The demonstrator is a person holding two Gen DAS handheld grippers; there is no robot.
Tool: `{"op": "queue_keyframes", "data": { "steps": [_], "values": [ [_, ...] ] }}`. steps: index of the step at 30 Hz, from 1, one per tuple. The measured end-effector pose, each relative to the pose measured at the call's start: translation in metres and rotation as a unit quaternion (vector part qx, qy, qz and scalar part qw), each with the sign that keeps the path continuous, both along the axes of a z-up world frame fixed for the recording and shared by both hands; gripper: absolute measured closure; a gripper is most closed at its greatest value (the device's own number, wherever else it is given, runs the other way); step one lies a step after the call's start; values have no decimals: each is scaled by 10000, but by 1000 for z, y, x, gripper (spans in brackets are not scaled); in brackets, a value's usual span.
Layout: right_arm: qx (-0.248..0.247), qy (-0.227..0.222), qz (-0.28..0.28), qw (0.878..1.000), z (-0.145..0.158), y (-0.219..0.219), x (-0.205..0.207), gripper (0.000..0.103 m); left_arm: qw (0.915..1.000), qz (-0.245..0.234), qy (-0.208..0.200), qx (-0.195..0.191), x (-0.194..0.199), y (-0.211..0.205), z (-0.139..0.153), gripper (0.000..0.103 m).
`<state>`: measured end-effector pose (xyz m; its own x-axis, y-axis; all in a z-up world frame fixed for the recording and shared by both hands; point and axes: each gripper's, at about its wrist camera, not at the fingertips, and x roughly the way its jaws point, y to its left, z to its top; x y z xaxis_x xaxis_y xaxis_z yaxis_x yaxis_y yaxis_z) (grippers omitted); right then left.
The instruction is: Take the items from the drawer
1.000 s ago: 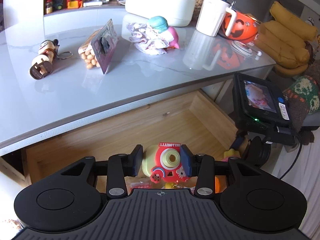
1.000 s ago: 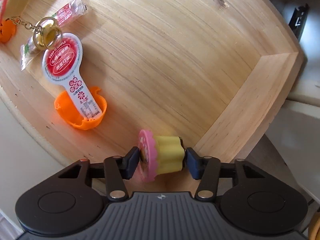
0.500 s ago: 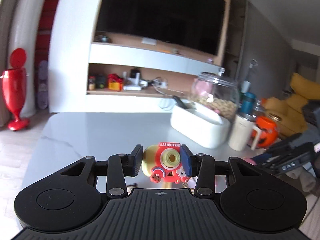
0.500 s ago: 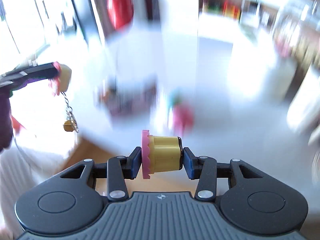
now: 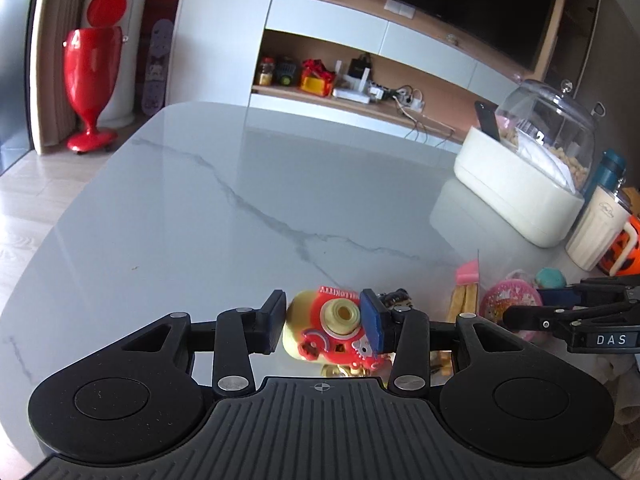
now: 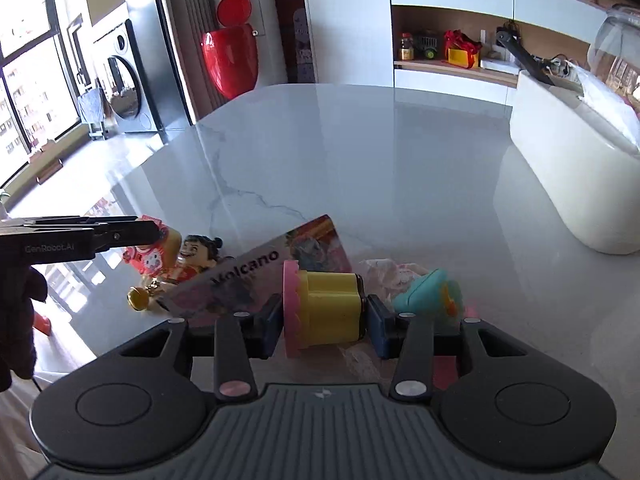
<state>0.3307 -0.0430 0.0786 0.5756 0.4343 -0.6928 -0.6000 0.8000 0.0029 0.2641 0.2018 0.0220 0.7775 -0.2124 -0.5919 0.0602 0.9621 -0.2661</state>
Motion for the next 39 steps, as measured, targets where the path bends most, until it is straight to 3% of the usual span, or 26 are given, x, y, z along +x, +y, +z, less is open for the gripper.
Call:
{"op": "queue_keyframes", "data": {
  "steps": [1, 5, 9, 12, 15, 17, 20, 23, 28, 32, 35, 39],
  "values": [
    [3, -77, 40, 10000, -1, -1, 0, 59, 10000, -12, 47, 26, 2, -1, -3, 58],
    [35, -109, 145, 9998, -1, -7, -4, 59, 9989, 251, -378, 121, -5, -1, -1, 59],
    [398, -374, 203, 9983, 27, -33, -24, 54, 9955, 142, -932, 22, -21, 2, 29, 60],
    [690, -499, 150, 9963, 57, -63, -38, 50, 9899, -591, -1217, 430, -41, -15, 55, 60],
    [753, -433, 251, 9959, 70, -96, -56, 42, 9726, -1861, -1152, 778, -66, -44, 62, 60],
    [706, -225, 294, 9968, 67, -118, -66, 41, 9558, -2677, -783, 932, -76, -68, 54, 58],
    [611, 319, 204, 9974, 41, -148, -76, 41, 9237, -3576, 36, 1375, -83, -103, 30, 58],
    [474, 743, -119, 9960, 7, -171, -78, 41, 9003, -3890, 998, 1680, -82, -122, -3, 59],
    [588, 1460, -778, 9845, -38, -195, -70, 41, 8838, -3624, 2532, 1531, -67, -128, -55, 61],
    [462, 1418, -821, 9854, -43, -195, -71, 41, 8716, -3272, 3409, 1306, -60, -134, -89, 61],
    [411, 1388, -763, 9865, -44, -193, -73, 41, 8593, -3131, 3848, 1244, -54, -143, -108, 62],
    [214, 1280, -638, 9895, -44, -186, -79, 41, 8384, -3309, 3998, 1667, -51, -159, -124, 62]
  ]
}}
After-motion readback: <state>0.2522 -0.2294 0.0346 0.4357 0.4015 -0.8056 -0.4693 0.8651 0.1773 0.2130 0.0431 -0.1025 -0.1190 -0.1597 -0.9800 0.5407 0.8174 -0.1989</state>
